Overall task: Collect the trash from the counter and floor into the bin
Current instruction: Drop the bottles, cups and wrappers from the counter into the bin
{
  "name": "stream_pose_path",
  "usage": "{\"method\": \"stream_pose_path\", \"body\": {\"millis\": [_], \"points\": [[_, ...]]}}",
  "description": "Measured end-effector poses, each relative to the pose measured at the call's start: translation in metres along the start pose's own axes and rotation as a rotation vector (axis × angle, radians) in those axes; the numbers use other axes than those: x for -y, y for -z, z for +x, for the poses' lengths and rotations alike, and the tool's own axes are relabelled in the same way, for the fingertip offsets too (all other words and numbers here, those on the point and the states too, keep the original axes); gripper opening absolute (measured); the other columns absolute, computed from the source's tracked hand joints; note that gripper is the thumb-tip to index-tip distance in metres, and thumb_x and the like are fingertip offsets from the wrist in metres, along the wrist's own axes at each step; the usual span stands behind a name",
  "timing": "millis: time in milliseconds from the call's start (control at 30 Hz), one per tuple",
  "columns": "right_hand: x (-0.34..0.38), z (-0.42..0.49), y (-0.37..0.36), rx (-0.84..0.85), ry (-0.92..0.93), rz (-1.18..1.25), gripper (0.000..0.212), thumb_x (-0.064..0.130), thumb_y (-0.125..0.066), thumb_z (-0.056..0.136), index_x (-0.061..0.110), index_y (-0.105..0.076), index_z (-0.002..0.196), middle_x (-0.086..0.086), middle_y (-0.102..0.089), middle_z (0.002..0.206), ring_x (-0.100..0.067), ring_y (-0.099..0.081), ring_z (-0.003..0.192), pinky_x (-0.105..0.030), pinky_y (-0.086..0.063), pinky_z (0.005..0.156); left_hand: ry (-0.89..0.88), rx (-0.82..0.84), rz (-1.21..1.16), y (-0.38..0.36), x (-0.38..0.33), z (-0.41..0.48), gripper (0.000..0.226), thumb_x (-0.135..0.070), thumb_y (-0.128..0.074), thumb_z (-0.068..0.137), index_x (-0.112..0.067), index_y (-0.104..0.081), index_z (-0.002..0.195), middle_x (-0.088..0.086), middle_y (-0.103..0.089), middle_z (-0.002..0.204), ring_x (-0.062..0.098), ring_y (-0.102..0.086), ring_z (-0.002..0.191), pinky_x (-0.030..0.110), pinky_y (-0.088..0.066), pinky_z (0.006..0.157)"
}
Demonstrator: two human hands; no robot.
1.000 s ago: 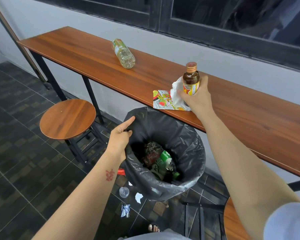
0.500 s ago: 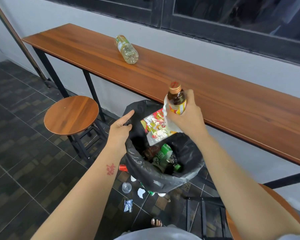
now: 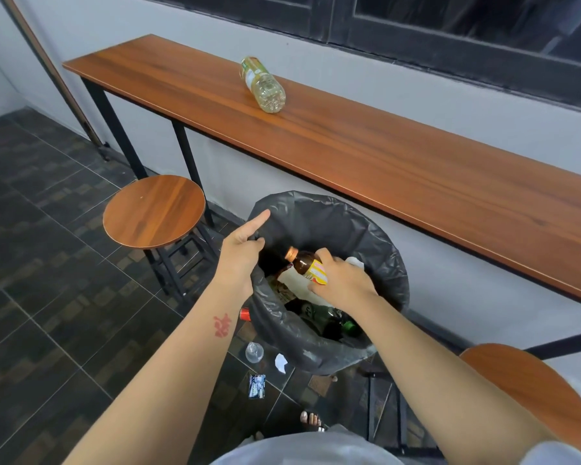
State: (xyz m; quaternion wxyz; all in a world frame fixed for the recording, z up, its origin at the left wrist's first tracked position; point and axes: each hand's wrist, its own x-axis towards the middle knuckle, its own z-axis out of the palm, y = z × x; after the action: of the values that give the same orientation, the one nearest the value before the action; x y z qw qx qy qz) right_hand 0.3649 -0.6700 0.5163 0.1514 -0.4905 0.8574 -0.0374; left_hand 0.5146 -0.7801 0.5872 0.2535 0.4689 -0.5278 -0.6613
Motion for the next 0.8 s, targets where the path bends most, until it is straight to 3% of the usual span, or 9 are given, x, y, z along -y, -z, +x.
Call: {"method": "stream_pose_path", "body": {"millis": [133,200,300,400,533,667,800], "points": [[0.002,0.006,-0.014,-0.035,0.073,-0.134,0.055,0.049,-0.054,0.091,0.026,-0.036,0.137,0.000,-0.057,0.131,-0.025,-0.056,0.118,-0.039,-0.043,0.093,0.005,-0.002,0.032,0.002,0.006,0.002,0.050,-0.001,-0.048,0.100,-0.039,-0.065,0.126,-0.022,-0.053,0.102,0.001,-0.048,0.101,0.028,-0.037,0.101],[-0.003,0.008,-0.022,0.007,0.106,-0.131,0.056,0.043,-0.050,0.095,0.029,-0.030,0.146,0.000,-0.042,0.150,-0.024,-0.039,0.138,-0.041,-0.035,0.110,0.000,0.000,0.033,0.004,0.008,0.003,0.050,0.000,-0.048,0.100,-0.040,-0.065,0.126,-0.019,-0.053,0.101,-0.002,-0.050,0.089,0.029,-0.037,0.105],[-0.010,0.008,-0.026,0.077,0.123,-0.111,0.065,0.049,-0.046,0.097,0.034,-0.016,0.153,0.001,-0.014,0.163,-0.021,-0.008,0.150,-0.043,-0.010,0.121,0.004,-0.009,0.003,0.003,0.011,0.002,0.050,0.000,-0.048,0.100,-0.038,-0.066,0.125,-0.019,-0.056,0.109,0.001,-0.051,0.102,0.032,-0.038,0.106],[-0.013,0.007,-0.022,0.067,0.151,-0.113,0.073,0.059,-0.041,0.095,0.035,-0.008,0.155,0.002,-0.005,0.164,-0.019,0.001,0.151,-0.041,-0.004,0.122,0.005,-0.046,-0.011,0.003,0.013,0.003,0.050,0.001,-0.048,0.100,-0.039,-0.067,0.124,-0.015,-0.055,0.127,0.012,-0.045,0.126,0.039,-0.036,0.112],[-0.014,0.007,-0.011,-0.005,0.188,-0.078,0.076,0.064,-0.038,0.094,0.031,-0.009,0.155,0.001,-0.006,0.164,-0.017,0.002,0.151,-0.037,-0.005,0.123,0.027,-0.104,-0.050,0.006,0.014,0.004,0.049,0.001,-0.048,0.100,-0.038,-0.069,0.120,-0.010,-0.048,0.147,0.020,-0.038,0.140,0.044,-0.036,0.113],[-0.006,0.009,0.009,-0.110,0.245,0.007,0.073,0.064,-0.035,0.094,0.030,-0.015,0.155,0.005,-0.010,0.163,-0.013,-0.002,0.150,-0.035,-0.012,0.122,0.033,-0.145,-0.058,0.009,0.013,0.004,0.047,0.001,-0.047,0.100,-0.035,-0.069,0.121,-0.008,-0.047,0.148,0.021,-0.038,0.140,0.044,-0.036,0.112],[0.012,0.020,0.042,-0.329,0.345,0.113,0.063,0.058,-0.040,0.096,0.027,-0.031,0.150,0.005,-0.027,0.159,-0.013,-0.019,0.148,-0.033,-0.025,0.118,0.019,-0.216,-0.098,0.018,0.015,0.008,0.049,0.004,-0.046,0.100,-0.033,-0.069,0.122,-0.006,-0.047,0.149,0.022,-0.038,0.140,0.041,-0.035,0.111]]}}
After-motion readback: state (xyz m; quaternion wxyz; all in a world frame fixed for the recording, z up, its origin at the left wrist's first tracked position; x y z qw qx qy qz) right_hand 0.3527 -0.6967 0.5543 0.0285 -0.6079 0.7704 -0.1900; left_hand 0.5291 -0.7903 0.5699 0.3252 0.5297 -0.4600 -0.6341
